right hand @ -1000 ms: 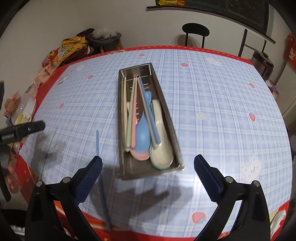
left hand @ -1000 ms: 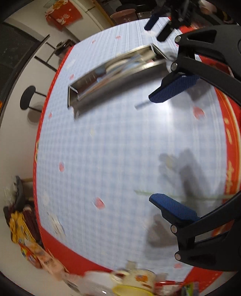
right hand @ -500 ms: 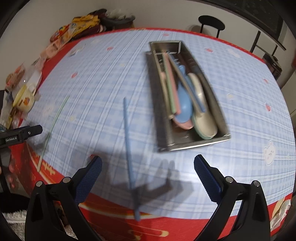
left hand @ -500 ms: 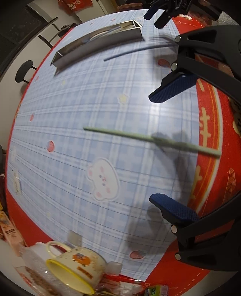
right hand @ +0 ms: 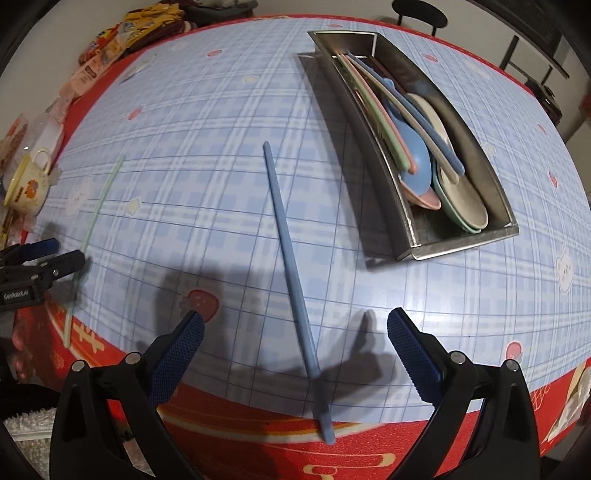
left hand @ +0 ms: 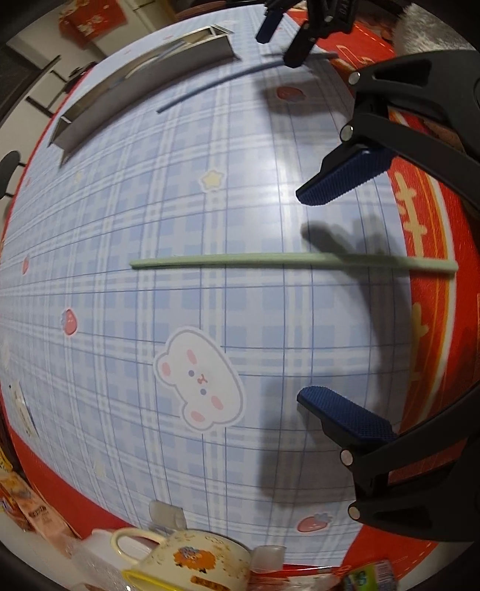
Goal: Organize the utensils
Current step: 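Grasp the last green chopstick with the left gripper while the right grasps the last blue one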
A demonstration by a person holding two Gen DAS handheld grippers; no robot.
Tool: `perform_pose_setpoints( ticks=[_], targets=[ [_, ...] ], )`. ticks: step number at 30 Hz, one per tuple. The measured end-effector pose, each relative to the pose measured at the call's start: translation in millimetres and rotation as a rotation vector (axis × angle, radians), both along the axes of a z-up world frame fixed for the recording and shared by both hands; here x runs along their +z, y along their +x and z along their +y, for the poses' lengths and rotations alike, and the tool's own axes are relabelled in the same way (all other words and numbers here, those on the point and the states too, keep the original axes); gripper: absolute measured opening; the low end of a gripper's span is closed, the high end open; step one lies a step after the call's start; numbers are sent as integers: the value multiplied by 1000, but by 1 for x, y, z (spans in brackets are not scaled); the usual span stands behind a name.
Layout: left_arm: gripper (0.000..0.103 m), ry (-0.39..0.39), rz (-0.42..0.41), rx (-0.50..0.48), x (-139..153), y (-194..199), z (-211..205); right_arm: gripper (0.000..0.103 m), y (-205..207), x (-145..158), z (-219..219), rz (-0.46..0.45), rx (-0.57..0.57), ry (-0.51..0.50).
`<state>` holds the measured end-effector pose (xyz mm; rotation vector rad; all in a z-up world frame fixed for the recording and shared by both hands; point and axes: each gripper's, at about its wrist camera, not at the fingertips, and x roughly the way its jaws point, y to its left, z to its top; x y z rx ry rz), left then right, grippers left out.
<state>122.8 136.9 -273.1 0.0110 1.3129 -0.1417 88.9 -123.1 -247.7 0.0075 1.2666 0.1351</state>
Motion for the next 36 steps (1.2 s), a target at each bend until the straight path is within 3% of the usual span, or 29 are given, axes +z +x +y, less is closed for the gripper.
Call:
perform_pose_setpoints(
  ticks=[9,16,25,29,33,36],
  targets=[
    [98,97,-40,-124,-6,-7,-13,97,4,-15,2,16,-40,-49],
    [98,96,-51,-127,-7,-6,-13,98,4,-19,5,7,-28,-62],
    [98,94,-50,-123,-7,-10,-12,98,19,-22,4,71,-21,-66],
    [97,96,-38,-125,-6,-9,-12,94,20,-21,5,69,-7,-66],
    [92,96,-38,-129,-4,-10,-14,67,19,-13,8,34,28,-63],
    [73,93,-57,-179,2,-15,-22,41,19,-8,16,12,71,-57]
  ],
)
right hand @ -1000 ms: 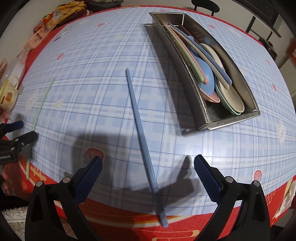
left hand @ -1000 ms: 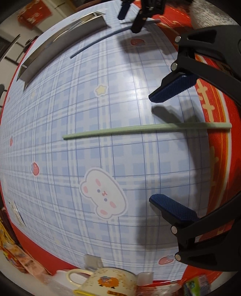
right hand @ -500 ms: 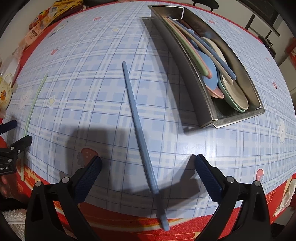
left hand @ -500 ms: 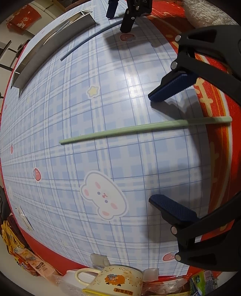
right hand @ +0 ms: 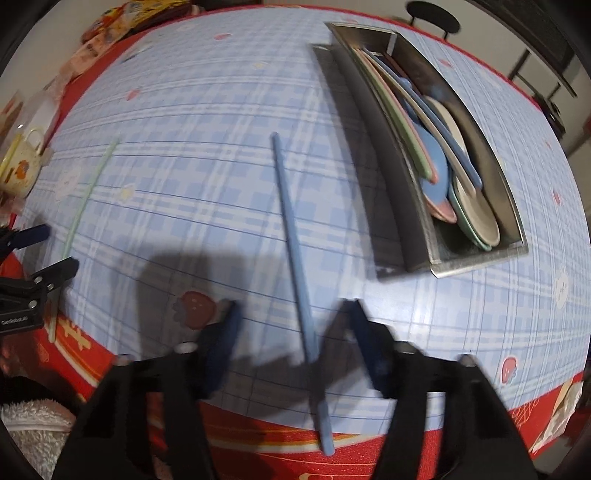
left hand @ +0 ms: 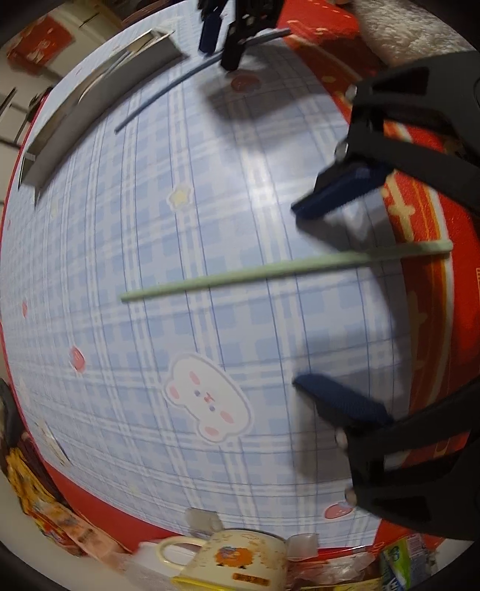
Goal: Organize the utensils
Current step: 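Grasp the last green chopstick with the left gripper while the right grasps the last blue one, then carry the green chopstick into the tray with the left gripper while the right carries the blue one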
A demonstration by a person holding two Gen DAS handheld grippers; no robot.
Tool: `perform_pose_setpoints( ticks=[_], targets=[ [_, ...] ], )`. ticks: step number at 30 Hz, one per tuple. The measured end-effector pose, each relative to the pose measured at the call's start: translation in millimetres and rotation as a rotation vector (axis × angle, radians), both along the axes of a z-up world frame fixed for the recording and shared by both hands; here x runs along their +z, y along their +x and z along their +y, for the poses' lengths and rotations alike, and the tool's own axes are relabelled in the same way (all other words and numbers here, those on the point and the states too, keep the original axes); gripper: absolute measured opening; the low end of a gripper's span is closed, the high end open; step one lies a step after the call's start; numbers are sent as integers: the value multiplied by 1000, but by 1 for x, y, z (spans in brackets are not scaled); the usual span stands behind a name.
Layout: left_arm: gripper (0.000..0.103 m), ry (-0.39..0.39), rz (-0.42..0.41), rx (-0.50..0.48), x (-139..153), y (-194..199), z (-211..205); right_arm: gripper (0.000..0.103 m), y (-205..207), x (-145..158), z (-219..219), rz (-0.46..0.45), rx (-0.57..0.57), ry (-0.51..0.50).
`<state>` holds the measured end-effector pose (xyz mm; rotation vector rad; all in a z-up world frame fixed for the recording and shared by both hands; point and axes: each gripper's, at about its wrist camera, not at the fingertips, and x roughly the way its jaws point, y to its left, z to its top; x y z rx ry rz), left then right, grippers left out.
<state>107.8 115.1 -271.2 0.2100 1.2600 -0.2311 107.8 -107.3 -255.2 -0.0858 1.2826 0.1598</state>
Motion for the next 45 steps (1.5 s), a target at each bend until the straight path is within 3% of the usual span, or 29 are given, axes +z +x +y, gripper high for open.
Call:
perform_pose_setpoints(
  ticks=[2,5,7,13,21,33,45],
  targets=[
    [48,0,-8,-30,4,-3,-6,30,-1,2,6,-9,27,4],
    [21,-2,-14,-44,7,-6,-10,12,-3,3,12,-16,51,14],
    [11,-33,-2,-27,8,-6,-7,7,-3,2,10,-12,47,40],
    [10,-218,59,96,6,-3,20,6,-4,4,-11,4,20,161],
    [10,-378,85,224,17,-4,41,6,-14,24,-18,-60,39,236],
    [10,-438,41,266,49,3,12,6,-11,46,-53,-122,51,315],
    [10,-513,11,234,79,24,-56,6,0,68,-110,-170,23,370]
  ],
)
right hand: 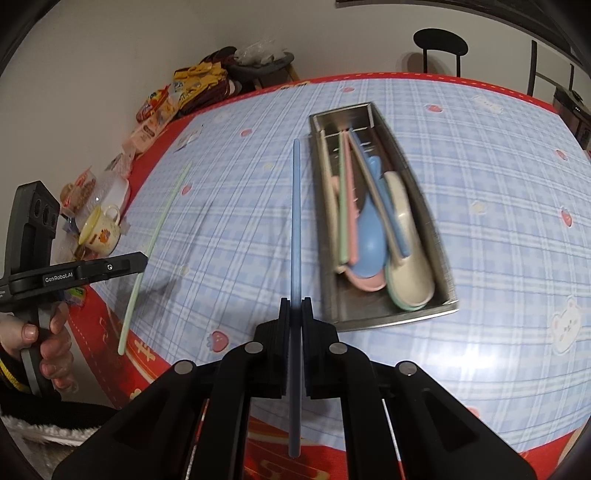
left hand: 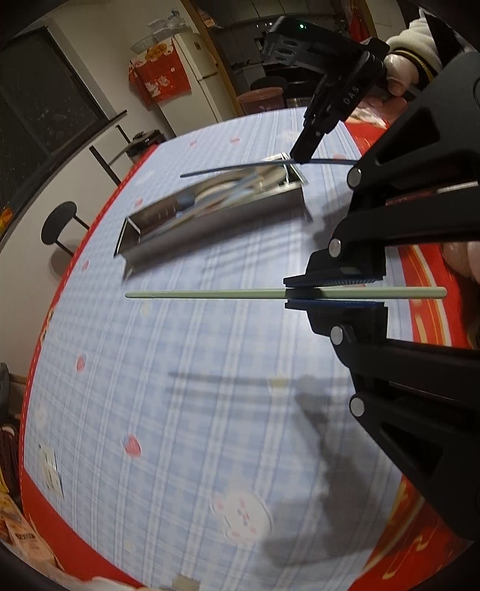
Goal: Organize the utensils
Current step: 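Carry the green chopstick into the tray with the left gripper while the right carries the blue one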
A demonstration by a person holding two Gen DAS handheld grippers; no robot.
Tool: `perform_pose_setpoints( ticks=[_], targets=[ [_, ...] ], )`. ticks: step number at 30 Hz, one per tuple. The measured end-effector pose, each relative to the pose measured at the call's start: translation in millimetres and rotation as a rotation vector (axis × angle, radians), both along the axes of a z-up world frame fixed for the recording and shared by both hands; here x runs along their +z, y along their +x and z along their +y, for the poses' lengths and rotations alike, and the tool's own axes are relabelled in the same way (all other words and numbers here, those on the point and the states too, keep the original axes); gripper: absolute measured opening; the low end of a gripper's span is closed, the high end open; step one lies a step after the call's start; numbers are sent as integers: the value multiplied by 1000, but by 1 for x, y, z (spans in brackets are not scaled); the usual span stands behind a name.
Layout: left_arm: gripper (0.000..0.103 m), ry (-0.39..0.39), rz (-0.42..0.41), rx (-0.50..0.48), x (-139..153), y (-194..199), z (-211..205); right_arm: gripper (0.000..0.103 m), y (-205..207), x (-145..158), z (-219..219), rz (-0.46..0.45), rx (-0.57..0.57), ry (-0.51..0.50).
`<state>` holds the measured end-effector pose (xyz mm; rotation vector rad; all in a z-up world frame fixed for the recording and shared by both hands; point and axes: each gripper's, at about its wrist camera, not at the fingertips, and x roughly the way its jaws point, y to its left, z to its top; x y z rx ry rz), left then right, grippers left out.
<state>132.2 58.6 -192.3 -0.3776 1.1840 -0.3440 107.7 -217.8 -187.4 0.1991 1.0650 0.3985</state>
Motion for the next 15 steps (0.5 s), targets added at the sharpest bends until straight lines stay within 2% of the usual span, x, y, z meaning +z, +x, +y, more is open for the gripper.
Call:
perform_pose_setpoints(
  ticks=[6,15],
  targets=[
    [10,-19,-10,-10,2,19,-42,6,21,7,-26,-2,-3,-2],
    [10,-138,36,37,-14,65,-95,6,76,4,-38,22,36,-41]
  ],
)
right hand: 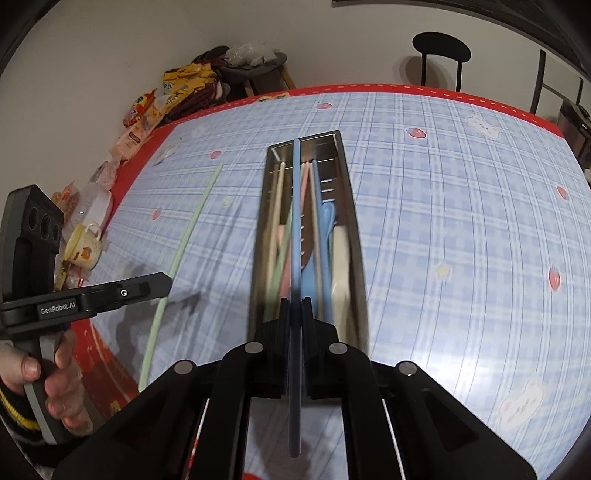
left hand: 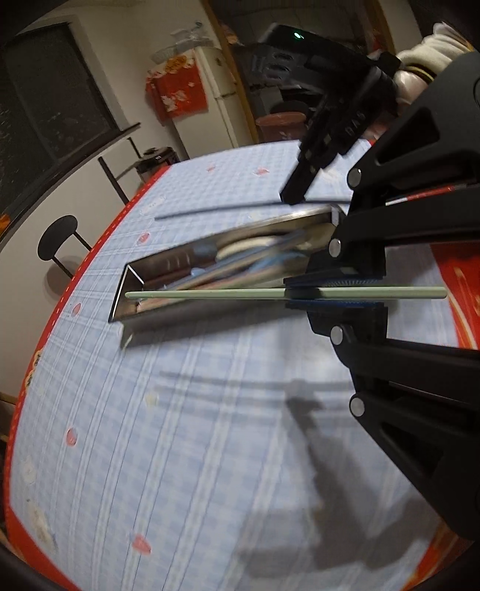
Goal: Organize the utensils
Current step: 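Carry the green chopstick into the tray with the left gripper while the right carries the blue one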
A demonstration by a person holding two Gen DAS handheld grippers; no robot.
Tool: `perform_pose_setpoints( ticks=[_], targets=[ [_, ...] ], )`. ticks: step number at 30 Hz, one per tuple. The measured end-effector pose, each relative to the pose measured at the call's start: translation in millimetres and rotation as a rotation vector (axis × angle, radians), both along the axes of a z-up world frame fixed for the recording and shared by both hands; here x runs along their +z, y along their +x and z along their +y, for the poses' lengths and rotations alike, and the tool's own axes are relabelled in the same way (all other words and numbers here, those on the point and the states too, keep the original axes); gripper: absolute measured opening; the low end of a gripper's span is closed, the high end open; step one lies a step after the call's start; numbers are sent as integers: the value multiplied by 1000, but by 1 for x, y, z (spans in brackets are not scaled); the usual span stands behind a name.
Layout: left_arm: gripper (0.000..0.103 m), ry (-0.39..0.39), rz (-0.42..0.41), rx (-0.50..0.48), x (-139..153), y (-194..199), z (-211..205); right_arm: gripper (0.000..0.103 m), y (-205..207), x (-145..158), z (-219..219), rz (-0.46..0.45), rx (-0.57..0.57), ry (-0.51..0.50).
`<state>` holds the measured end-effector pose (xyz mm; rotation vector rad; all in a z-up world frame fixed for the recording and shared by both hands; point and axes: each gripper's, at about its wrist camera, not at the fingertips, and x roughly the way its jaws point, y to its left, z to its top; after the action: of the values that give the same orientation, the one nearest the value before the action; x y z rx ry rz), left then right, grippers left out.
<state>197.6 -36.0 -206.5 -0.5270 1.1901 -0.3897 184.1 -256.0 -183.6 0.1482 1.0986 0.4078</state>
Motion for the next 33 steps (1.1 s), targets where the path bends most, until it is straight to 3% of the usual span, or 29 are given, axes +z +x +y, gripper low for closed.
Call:
perform_pose_setpoints(
  ticks=[7,15,28,33],
  targets=[
    [10,-77,46,63,-15,36,-25,6,30,-8,4,34,9,-10],
    [10,-89,114,98,-36,56,-41,6,48,-19,9,57,14,-41],
    [9,-89,136,88,-47,74,-47,7,65,-31,15,92,15,-68],
    [22,-81,119,78,-39,77,-43,8,68,-25,13,77,7,-75]
  ],
)
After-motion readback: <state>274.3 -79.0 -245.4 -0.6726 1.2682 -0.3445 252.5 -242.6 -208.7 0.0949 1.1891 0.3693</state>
